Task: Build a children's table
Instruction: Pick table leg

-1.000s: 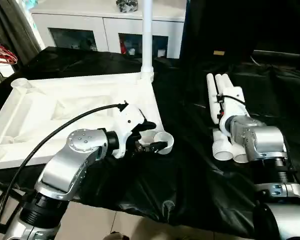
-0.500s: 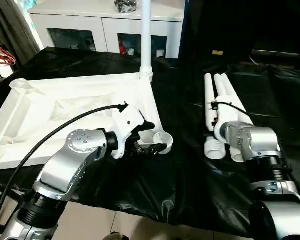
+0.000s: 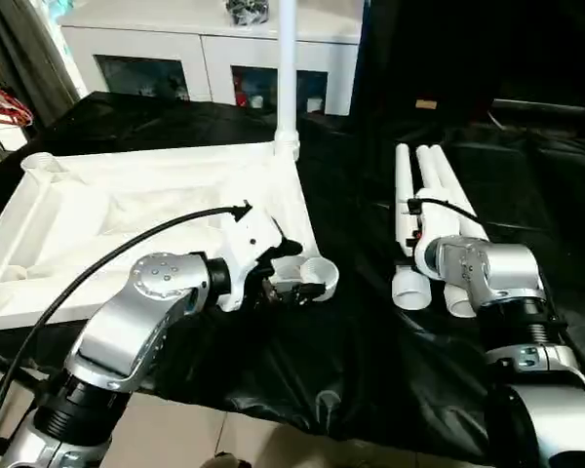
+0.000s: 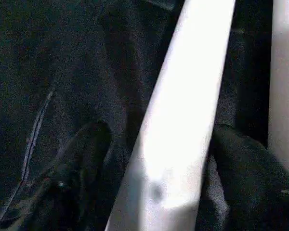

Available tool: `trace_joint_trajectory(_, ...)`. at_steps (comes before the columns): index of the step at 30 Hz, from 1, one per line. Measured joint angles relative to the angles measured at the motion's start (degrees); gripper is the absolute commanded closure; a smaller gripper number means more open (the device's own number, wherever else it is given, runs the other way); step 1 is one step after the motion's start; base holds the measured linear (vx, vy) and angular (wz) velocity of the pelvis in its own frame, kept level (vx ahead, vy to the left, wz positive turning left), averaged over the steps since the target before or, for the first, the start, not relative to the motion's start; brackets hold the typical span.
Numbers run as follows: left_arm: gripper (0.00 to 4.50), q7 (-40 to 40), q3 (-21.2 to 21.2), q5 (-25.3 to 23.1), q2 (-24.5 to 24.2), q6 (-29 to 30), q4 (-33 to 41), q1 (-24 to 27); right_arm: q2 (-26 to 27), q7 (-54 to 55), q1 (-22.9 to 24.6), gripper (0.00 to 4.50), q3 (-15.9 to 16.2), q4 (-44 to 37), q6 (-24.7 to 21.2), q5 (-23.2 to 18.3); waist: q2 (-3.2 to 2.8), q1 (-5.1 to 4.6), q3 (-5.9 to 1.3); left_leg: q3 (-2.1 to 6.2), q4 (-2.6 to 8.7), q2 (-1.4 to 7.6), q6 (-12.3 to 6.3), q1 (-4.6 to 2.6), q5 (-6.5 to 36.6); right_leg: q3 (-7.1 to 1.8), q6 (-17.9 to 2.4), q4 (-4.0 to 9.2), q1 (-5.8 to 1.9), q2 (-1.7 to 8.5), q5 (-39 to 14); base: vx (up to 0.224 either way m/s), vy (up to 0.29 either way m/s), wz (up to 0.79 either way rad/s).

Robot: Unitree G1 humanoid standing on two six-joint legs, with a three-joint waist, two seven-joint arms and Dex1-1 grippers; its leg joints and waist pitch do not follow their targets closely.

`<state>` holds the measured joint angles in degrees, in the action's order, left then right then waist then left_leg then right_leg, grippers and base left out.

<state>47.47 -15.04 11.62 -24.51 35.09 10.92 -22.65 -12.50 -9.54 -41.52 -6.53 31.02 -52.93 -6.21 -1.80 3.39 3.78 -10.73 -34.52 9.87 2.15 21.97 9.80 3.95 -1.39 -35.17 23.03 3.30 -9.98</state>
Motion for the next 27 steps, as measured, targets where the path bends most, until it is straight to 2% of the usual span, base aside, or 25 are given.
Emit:
trace_joint_trajectory(15,0.66,1.04,-1.29,-0.12,-1.26,-0.26,-0.08,-0.11,-0.39,-0.64,-1.96,2.47,-2.31,6.94,3.56,-1.00,0.37,-0.01,-0.23,0.01,-0.05,0.01,0.03,-0.23,-0.02,0.00,0.18,-0.06,-0.20,0.00,-0.11,0.000,0.000,0.00)
trace_joint_trajectory(22,0.66,1.12,-1.22,-0.09,-1.48,-0.48,-0.82,-0.94,-0.29,0.38,-2.37,2.62,-4.58,9.00,5.30,-2.22,0.38,0.04,-0.23,0.01,-0.07,0.00,0.03,-0.26,-0.02,0.00,0.17,-0.06,-0.25,0.00,-0.10,0.000,0.000,0.00)
trace_joint_trajectory(27,0.66,-2.26,-0.04,-1.04,0.89,-2.71,-4.04,-3.72,0.51,-0.09,-1.29,2.63,-7.42,9.01,9.62,-4.39,0.34,0.02,-0.21,0.02,-0.08,0.00,0.03,-0.27,-0.02,0.00,0.16,-0.05,-0.25,0.00,-0.08,0.000,0.000,0.00)
